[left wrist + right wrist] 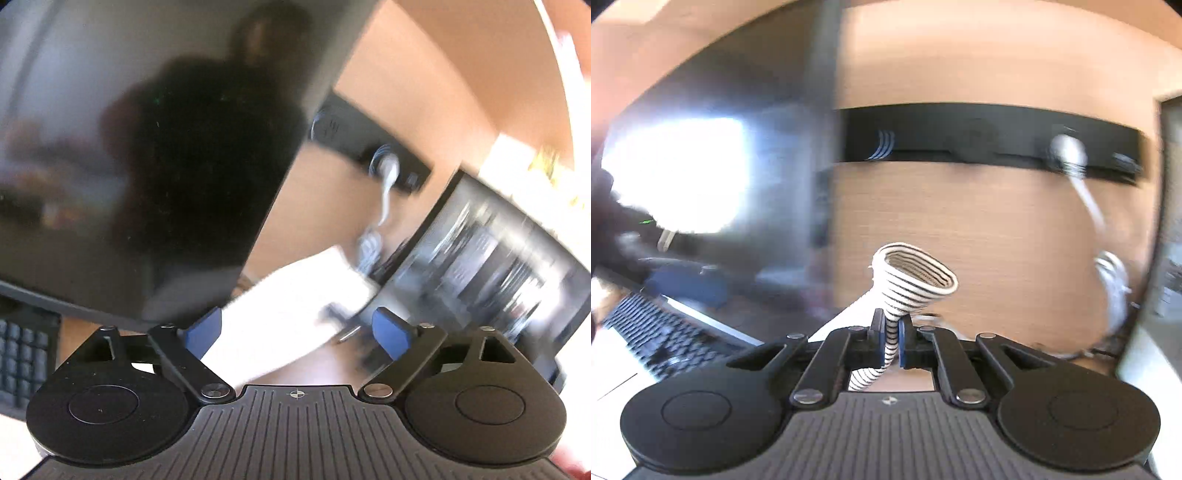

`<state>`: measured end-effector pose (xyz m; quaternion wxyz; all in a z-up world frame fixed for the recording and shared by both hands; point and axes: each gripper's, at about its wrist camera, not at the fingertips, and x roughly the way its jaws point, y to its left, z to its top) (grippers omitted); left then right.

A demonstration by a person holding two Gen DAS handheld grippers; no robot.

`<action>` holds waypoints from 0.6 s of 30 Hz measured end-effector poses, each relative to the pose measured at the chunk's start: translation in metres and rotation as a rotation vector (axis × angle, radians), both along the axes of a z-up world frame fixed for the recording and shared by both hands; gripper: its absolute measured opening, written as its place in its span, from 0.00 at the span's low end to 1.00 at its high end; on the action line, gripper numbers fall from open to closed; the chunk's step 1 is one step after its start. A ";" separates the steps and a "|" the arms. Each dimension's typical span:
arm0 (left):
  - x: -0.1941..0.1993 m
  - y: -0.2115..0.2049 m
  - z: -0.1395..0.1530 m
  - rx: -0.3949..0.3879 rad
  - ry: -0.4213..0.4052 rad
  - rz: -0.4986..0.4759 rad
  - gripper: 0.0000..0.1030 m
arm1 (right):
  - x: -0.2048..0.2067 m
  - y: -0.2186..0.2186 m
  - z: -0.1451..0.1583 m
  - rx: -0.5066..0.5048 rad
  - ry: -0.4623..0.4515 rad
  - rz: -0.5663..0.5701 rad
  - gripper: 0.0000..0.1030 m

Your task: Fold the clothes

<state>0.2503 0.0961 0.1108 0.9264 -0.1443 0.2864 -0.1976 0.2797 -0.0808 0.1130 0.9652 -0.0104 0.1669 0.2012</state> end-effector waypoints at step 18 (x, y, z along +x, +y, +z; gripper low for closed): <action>0.044 -0.007 -0.142 0.475 0.308 0.138 0.95 | 0.063 -0.061 -0.073 0.007 0.318 -0.092 0.06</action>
